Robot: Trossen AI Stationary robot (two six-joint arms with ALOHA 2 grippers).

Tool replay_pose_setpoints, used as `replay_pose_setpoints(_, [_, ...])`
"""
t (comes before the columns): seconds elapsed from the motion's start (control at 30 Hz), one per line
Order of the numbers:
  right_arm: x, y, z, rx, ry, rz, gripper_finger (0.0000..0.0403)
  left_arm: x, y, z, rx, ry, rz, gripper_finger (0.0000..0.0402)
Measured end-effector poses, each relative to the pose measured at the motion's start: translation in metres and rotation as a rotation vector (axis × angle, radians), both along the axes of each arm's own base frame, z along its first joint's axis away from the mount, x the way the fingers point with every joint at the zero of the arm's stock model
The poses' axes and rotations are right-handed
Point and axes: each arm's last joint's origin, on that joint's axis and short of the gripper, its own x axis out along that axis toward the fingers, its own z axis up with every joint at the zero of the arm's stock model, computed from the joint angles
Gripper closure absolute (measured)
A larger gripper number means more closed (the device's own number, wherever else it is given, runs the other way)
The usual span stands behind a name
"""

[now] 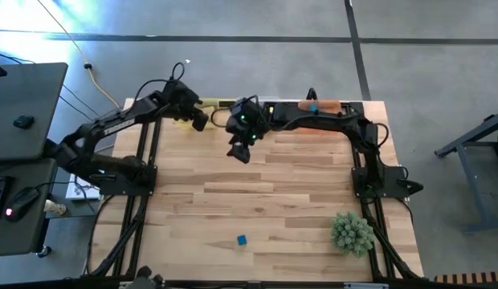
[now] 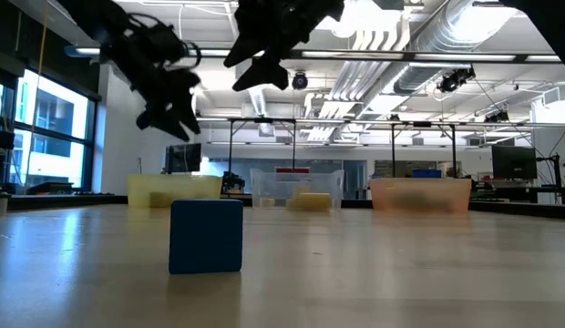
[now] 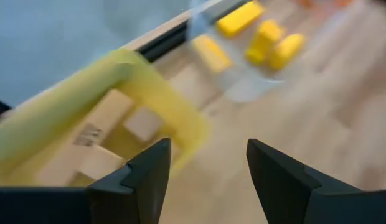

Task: Sort & place blocks by color
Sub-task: Put the blue block into the orange bin

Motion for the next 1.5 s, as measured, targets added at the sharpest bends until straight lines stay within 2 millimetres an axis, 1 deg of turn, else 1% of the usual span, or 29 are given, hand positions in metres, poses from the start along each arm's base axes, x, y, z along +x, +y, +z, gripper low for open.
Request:
replay_pose_setpoints(0.13, [0.003,0.019,0.000,-0.043,-0.006,0.068,0.0159,0.001,-0.027,0.019,-0.013,-0.050,-0.024,0.0202])
replay_pose_setpoints(0.33, [0.006,0.054,-0.001,-0.048,-0.001,0.153,0.0159,0.001,-0.065,0.033,-0.103,-0.083,-0.046,0.0202])
replay_pose_setpoints(0.47, [0.005,0.080,-0.003,-0.091,0.033,0.205,0.0159,0.001,-0.088,0.034,-0.181,-0.060,-0.066,0.0202])
replay_pose_setpoints(0.57, [0.001,0.099,-0.007,-0.131,0.085,0.241,0.0159,0.002,-0.104,0.033,-0.224,-0.017,-0.051,0.0202])
replay_pose_setpoints(0.7, [-0.005,0.126,-0.010,-0.140,0.138,0.298,0.0159,0.008,-0.124,0.033,-0.227,0.016,-0.040,0.0202])
replay_pose_setpoints(0.9, [-0.012,0.166,-0.011,-0.163,0.141,0.378,0.0159,0.018,-0.152,0.034,-0.227,0.004,-0.041,0.0202])
replay_pose_setpoints(1.07, [-0.017,0.192,-0.011,-0.209,0.144,0.391,0.0159,0.023,-0.173,0.035,-0.226,-0.008,-0.045,0.0202])
replay_pose_setpoints(1.13, [-0.017,0.200,-0.015,-0.218,0.150,0.381,0.0159,0.024,-0.180,0.035,-0.219,-0.012,-0.049,0.0202])
replay_pose_setpoints(1.27, [-0.015,0.217,-0.031,-0.240,0.184,0.397,0.0160,0.025,-0.191,0.035,-0.206,-0.017,-0.063,0.0202])
replay_pose_setpoints(1.5, [-0.008,0.241,-0.060,-0.291,0.204,0.469,0.0160,0.026,-0.202,0.035,-0.182,-0.022,-0.078,0.0202])
